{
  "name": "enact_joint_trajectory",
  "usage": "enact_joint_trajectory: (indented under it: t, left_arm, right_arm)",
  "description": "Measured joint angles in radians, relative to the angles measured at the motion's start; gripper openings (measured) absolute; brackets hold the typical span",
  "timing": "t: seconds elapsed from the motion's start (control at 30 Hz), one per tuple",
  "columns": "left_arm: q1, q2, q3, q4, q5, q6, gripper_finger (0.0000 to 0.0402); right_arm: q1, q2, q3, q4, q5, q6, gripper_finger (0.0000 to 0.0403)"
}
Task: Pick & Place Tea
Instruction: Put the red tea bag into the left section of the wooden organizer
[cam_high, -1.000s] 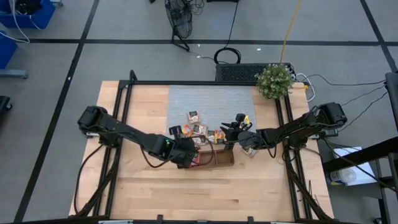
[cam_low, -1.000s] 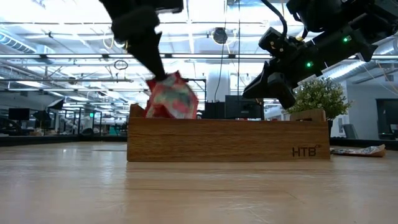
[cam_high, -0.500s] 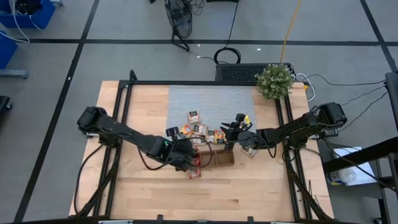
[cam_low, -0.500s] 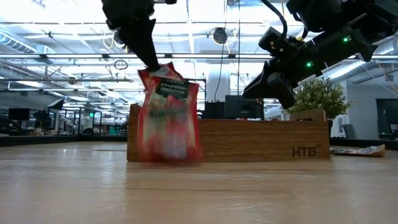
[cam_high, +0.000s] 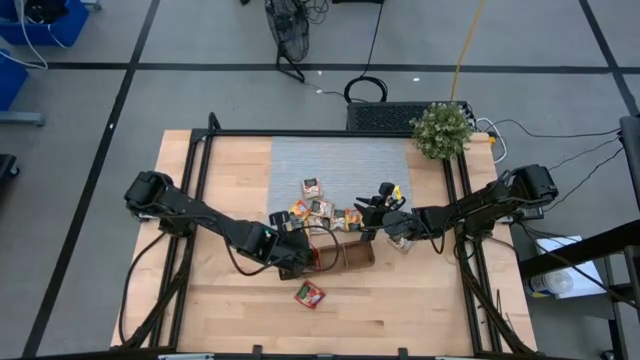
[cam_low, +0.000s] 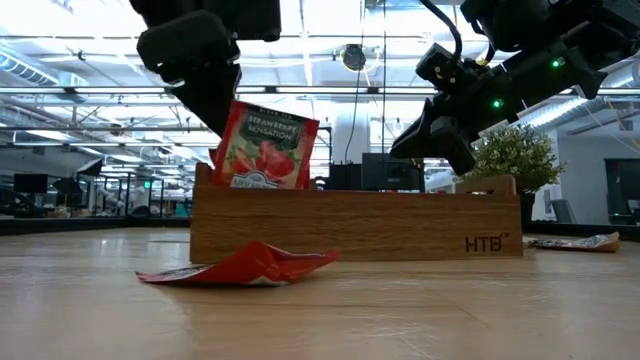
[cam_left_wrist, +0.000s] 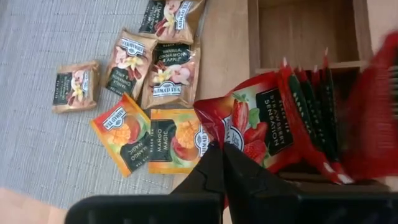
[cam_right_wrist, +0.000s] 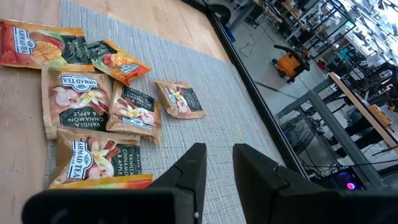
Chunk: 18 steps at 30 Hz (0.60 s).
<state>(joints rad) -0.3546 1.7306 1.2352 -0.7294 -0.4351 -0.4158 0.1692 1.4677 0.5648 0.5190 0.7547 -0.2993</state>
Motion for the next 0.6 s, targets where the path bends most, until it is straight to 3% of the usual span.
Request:
enact_joint_trajectory:
  t: [0.37, 0.6]
  left_arm:
    - [0.007, 0.000, 0.000, 0.035, 0.003, -0.011, 0.0052]
    - [0.007, 0.000, 0.000, -0.003, 0.096, 0.004, 0.0096]
  right_arm:
    - [0.000, 0.000, 0.000, 0.000, 0.000, 0.000, 0.0070]
    - [0.000, 0.000, 0.000, 0.000, 0.000, 0.000, 0.0070]
